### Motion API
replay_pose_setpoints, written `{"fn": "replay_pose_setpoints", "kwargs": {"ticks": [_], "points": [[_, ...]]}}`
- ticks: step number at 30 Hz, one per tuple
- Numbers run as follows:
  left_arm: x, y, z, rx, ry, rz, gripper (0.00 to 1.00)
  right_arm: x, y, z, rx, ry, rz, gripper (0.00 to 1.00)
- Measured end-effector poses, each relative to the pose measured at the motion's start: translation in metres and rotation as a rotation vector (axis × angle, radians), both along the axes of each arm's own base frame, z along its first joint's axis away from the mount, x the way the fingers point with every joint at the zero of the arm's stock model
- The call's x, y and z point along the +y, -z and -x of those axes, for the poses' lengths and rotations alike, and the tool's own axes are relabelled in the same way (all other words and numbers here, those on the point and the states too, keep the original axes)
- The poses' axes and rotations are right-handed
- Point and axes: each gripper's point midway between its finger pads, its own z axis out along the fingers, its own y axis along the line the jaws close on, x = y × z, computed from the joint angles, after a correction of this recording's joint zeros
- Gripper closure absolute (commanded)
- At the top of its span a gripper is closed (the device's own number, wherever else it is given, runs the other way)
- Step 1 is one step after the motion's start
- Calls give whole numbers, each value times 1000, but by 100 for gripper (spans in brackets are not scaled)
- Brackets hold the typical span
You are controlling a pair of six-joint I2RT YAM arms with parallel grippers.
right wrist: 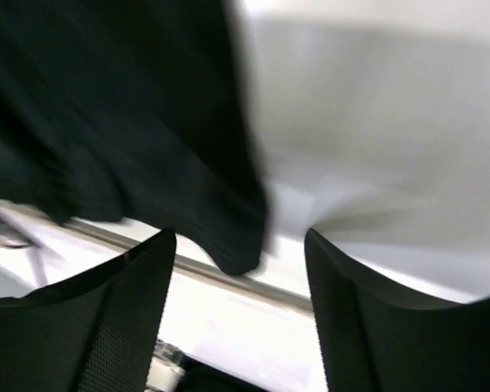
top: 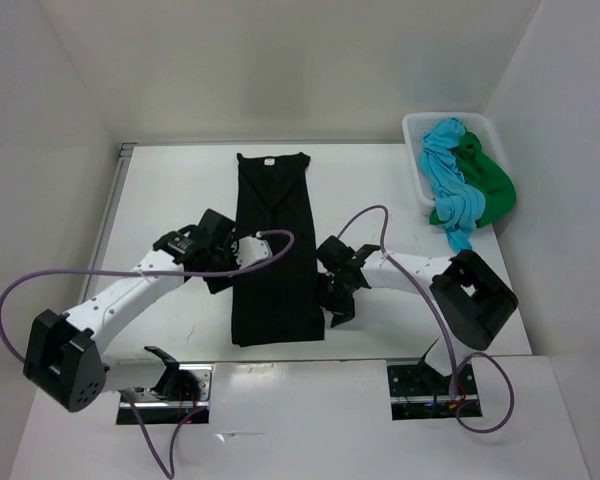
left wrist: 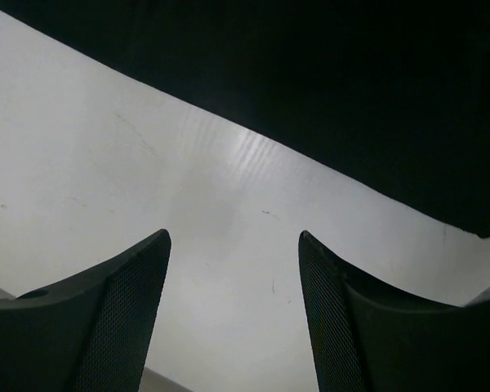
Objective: Fold and stack the t-shirts
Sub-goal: Rotate the tshirt 90 degrees, then grab the bottom of the folded rectangular tshirt with both arms
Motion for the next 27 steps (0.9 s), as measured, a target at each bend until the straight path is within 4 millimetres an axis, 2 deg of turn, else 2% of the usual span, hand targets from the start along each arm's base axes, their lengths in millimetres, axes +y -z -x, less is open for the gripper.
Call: {"fn": "replay_pose_setpoints", "kwargs": {"ticks": [3, 6, 7, 10, 12, 14, 16, 21, 23, 25, 27], "points": [[-6, 0, 18, -12, 67, -36, 29, -14, 1, 18, 13, -16, 83, 29], [-18, -1, 34, -53, 188, -105, 29, -29, 1, 19, -4, 5, 157, 28], [-21, -9, 37, -93, 233, -124, 29, -35, -1, 17, -21, 18, 182, 28], [-13, -37, 29, -267, 355, -163, 20, -36, -3, 13, -42, 39, 188, 28], [-7, -56, 35, -389, 464, -168, 20, -36, -2, 10, -53, 50, 193, 28], [-7, -65, 46, -481, 595, -170, 20, -36, -2, 7, -66, 61, 195, 28], [-13, -57, 56, -483, 714, -169, 21, -36, -2, 4, -78, 68, 198, 28], [-43, -16, 79, -303, 945, -89, 24, -34, -2, 0, -96, 77, 192, 28], [-54, -10, 87, -272, 1022, -43, 24, -33, -1, -1, -102, 78, 186, 28], [-60, -5, 94, -268, 1097, -20, 25, -33, 0, 0, -103, 78, 182, 28], [-59, 9, 103, -255, 1182, -25, 25, -35, 2, 2, -98, 78, 185, 28]]}}
